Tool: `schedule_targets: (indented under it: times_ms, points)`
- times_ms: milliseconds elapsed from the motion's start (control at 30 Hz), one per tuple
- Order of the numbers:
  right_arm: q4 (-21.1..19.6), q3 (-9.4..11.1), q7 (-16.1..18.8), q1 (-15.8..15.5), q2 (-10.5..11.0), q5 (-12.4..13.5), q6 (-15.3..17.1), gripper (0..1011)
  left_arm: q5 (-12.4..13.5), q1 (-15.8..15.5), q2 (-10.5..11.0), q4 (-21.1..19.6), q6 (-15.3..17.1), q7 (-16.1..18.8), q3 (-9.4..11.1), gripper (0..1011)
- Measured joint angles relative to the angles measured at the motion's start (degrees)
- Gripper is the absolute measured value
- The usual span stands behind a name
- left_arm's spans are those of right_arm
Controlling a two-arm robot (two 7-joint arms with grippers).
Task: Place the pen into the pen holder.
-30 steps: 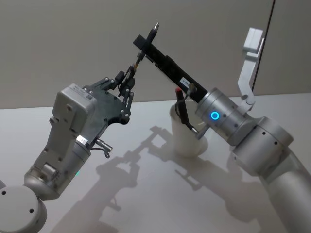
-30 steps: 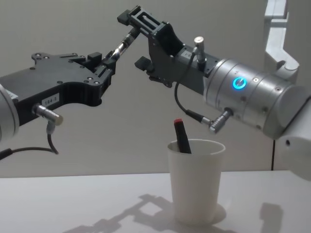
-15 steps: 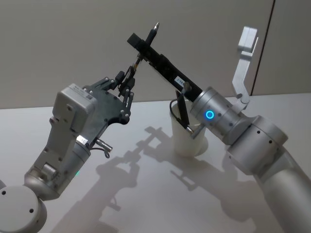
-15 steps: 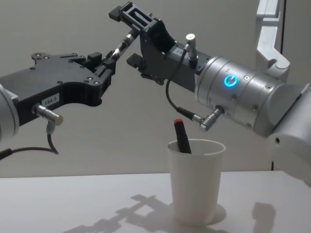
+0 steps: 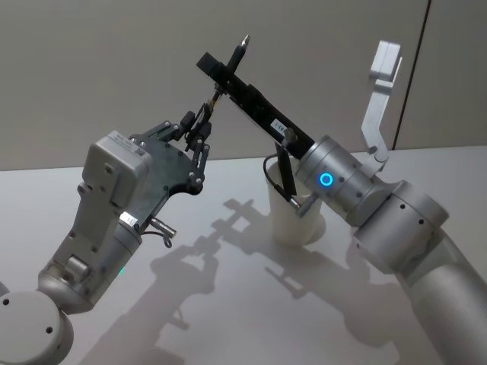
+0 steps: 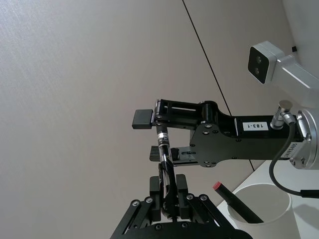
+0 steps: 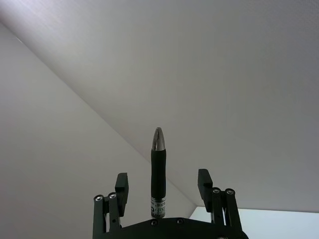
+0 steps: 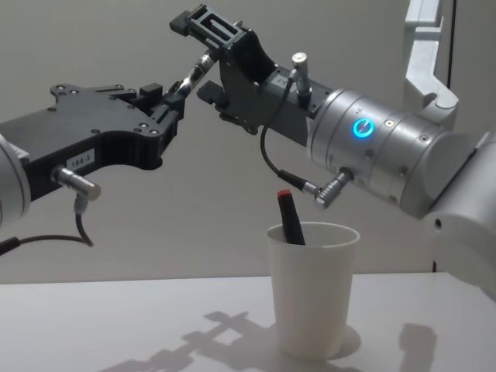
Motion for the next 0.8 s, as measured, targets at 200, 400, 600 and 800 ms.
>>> schedule_targets:
  times_ms: [200,400,600,800]
  points:
    - [0.0,-0.1,0.0,0.0,0.0,0.0,0.0,747,0.0,0.0,0.0,0.0,0.0,0.0,0.0,189]
    - [0.0,-0.1,0.0,0.1,0.0,0.0,-0.1,565,0.0,0.0,0.0,0.0,0.0,0.0,0.0,190]
    - [0.0,-0.1,0.0,0.1,0.0,0.0,-0.1,357,0.0,0.0,0.0,0.0,0.0,0.0,0.0,189]
    - [0.0,-0.2,0.0,0.1,0.0,0.0,-0.1,161,0.0,0.0,0.0,0.0,0.0,0.0,0.0,190]
